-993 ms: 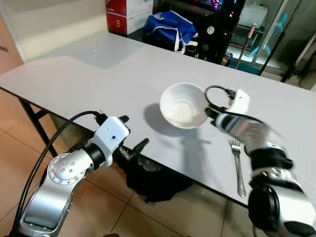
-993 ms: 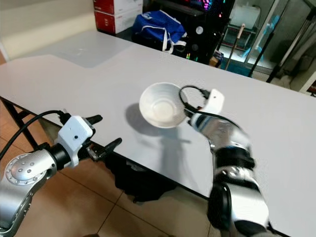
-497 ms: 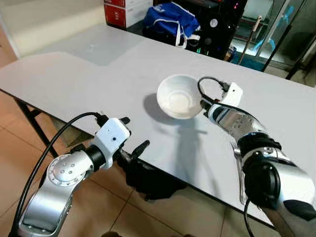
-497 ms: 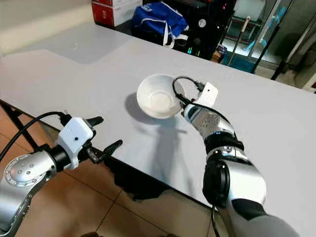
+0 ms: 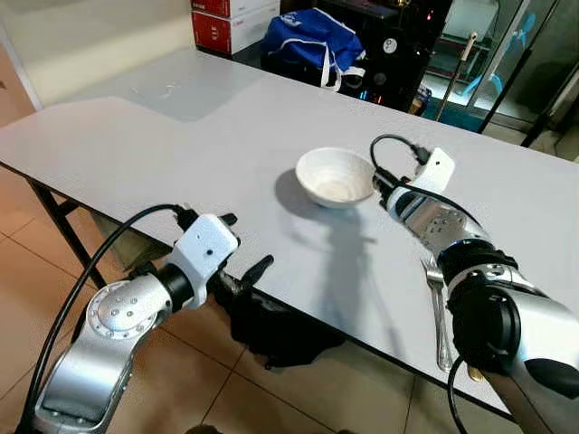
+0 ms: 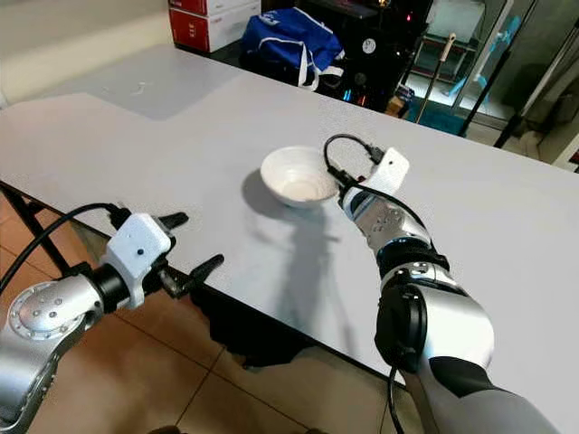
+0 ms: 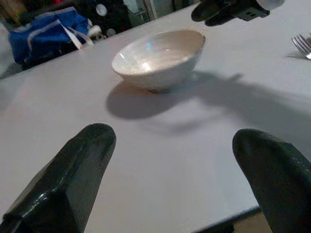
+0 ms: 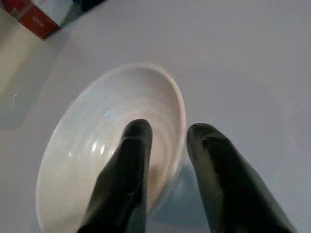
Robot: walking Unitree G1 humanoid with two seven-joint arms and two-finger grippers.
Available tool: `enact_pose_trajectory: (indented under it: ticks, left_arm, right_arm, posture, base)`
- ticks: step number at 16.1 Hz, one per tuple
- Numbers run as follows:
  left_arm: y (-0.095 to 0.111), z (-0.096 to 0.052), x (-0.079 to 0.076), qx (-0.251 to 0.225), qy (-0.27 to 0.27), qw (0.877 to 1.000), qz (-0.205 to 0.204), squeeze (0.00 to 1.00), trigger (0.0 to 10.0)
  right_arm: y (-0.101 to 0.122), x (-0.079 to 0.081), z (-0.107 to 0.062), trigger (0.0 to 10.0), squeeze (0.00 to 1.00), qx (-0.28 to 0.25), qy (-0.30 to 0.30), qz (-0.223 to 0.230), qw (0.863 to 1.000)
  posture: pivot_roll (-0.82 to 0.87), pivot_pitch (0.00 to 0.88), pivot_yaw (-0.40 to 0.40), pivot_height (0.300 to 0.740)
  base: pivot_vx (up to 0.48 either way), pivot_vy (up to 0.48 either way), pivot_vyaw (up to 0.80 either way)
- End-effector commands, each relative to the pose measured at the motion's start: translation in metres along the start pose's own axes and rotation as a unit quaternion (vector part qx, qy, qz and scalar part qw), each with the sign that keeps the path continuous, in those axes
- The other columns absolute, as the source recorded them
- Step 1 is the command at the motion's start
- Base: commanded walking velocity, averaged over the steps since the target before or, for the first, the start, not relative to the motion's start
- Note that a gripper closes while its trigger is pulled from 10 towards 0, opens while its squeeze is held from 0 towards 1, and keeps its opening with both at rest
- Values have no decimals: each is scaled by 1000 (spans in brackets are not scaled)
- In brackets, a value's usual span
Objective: Setting the table
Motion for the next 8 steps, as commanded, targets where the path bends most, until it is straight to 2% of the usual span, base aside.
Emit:
enact_pose_trajectory:
  ticks: [1, 3, 4, 5, 6, 7, 8]
  left_arm:
    - [9, 3, 7, -21, 32, 999, 13, 0, 10000]
    - [13, 9, 13, -34, 76, 997, 2, 0, 10000]
    - [8, 11, 17, -14, 103, 995, -7, 0, 10000]
    - [3, 17, 22, -4, 147, 989, -12, 0, 10000]
    - [0, 22, 25, 0, 176, 984, -11, 0, 10000]
    - [0, 24, 25, 0, 183, 983, -6, 0, 10000]
    - [3, 30, 25, -14, 196, 980, -8, 0, 10000]
  right_arm:
    - [33, 8, -2, 10000, 0, -62, 22, -6, 998]
    - [53, 10, -9, 10000, 0, -140, 39, -120, 982]
    - [53, 11, -10, 10000, 0, -148, 47, -151, 976]
    - [46, 9, -16, 10000, 0, -147, 48, -175, 972]
    - [37, 7, -25, 10000, 612, -159, 52, -158, 973]
    - [31, 7, -30, 10000, 1000, -164, 56, -155, 972]
    - [13, 9, -39, 10000, 1000, -168, 63, -187, 966]
  posture:
    - [63, 0, -101, 740]
    - [56, 0, -103, 740]
    - [50, 0, -101, 740]
    - [35, 0, -98, 740]
    - [19, 0, -92, 740]
    - [19, 0, -92, 740]
    - [17, 0, -85, 740]
  base:
    - [0, 0, 0]
    - [0, 0, 0]
    - [0, 0, 0]
    - [0, 480, 0]
    - [0, 480, 0]
    - [0, 480, 0]
    - [0, 480, 0]
Point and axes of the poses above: a point about 5 cm out from each wrist's last joint towards the gripper, its own z axis pointing out of the wrist towards the gripper, its own y axis along the axis of the wrist's last joint, x = y × z, the point moved 1 cm from there along z, pointing out of the wrist towards the gripper, and after that the axes turned 7 degrees about -z, right-handed, at the moved point
